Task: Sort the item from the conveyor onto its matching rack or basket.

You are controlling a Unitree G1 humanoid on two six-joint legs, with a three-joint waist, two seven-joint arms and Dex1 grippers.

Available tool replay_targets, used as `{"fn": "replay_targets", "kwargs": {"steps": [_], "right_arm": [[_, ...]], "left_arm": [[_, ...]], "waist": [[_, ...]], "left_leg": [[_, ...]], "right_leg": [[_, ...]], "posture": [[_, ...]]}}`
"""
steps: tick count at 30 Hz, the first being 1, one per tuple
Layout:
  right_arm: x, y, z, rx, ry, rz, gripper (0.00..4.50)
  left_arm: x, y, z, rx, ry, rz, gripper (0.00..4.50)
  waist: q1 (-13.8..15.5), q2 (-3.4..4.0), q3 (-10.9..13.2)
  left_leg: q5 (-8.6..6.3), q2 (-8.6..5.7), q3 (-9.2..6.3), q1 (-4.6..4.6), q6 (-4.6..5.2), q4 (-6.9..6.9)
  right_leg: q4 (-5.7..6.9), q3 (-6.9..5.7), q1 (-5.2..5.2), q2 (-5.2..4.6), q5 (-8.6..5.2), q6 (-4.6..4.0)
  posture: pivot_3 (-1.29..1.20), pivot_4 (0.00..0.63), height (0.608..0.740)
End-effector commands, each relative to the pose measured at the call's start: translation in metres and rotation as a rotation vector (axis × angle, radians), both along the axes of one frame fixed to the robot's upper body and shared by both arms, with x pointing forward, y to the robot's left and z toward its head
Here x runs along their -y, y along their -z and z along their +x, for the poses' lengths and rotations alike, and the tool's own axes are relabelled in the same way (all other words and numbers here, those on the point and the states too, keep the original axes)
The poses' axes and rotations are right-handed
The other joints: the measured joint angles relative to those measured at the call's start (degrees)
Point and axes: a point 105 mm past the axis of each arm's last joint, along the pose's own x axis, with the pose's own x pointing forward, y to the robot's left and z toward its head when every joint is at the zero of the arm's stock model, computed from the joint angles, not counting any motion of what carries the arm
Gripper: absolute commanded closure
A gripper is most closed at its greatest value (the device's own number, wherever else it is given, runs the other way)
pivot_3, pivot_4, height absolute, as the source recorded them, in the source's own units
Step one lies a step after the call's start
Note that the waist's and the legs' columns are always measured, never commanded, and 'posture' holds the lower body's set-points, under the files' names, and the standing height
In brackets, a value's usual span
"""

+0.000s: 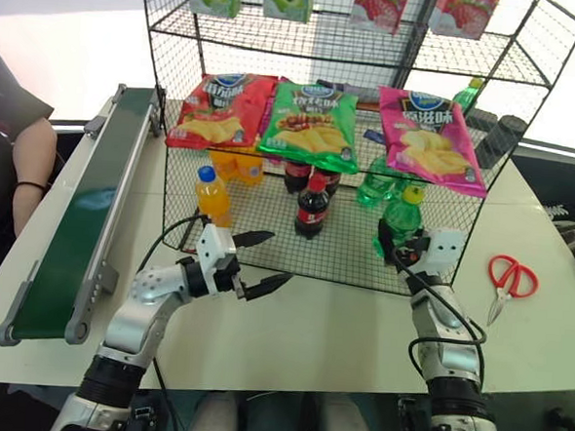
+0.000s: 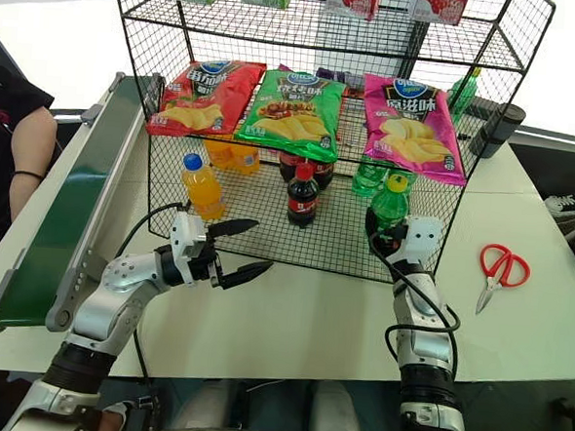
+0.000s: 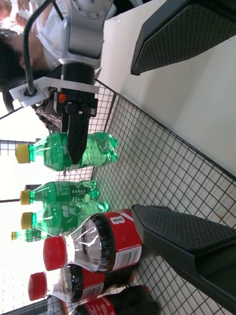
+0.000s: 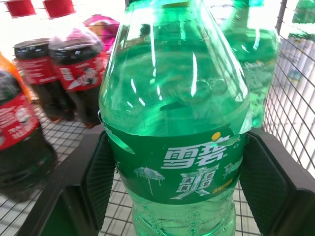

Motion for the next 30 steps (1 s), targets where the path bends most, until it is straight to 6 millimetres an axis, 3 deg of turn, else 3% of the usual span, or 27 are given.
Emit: {"fn": "replay_targets", "kwargs": {"steps": [1,9,12,20,30], "right_arm": [[0.002,-0.022,0.005,0.11,0.021,0.029,1.49],[-0.002,-0.015,0.008,0.097,0.02,0.051,1.49],[-0.003,-0.016,0.006,0.101,0.016,0.049,0.05],[0.001,-0.024,-0.005,0.131,0.033,-0.019,0.02],[-0.003,-0.044,-0.035,0.18,0.005,-0.158,0.02]], "left_arm": [[0.006,-0.014,-0.002,0.057,0.021,-0.015,0.02],[0.009,-0.021,-0.002,0.063,0.026,-0.017,0.02],[0.01,-0.023,-0.003,0.064,0.026,-0.018,0.0],[0.011,-0.025,-0.004,0.063,0.022,-0.016,0.0],[0.01,-0.024,-0.003,0.051,0.023,-0.018,0.0]], "waist": [[-0.03,0.01,0.0],[-0.03,0.03,-0.01],[-0.06,0.04,-0.02],[0.03,0.04,-0.03],[0.02,0.05,-0.03]], "left_leg": [[0.0,0.0,0.0,0.0,0.0,0.0],[0.0,0.01,0.01,0.0,0.0,0.0],[0.0,0.01,0.01,0.0,-0.01,0.0],[0.0,0.01,0.0,0.08,-0.01,0.0],[0.0,0.01,0.0,0.15,0.0,-0.01]], "right_leg": [[0.0,0.0,0.0,0.0,0.0,0.0],[0.01,0.02,0.0,-0.02,0.0,0.0],[0.01,0.02,0.0,-0.02,0.0,0.0],[0.01,0.02,0.07,-0.02,0.0,0.0],[0.01,0.04,0.12,-0.03,0.0,0.0]], "posture": [[0.0,0.15,0.74],[0.0,0.15,0.74],[0.0,0.15,0.74],[0.0,0.15,0.74],[0.0,0.15,0.74]]}}
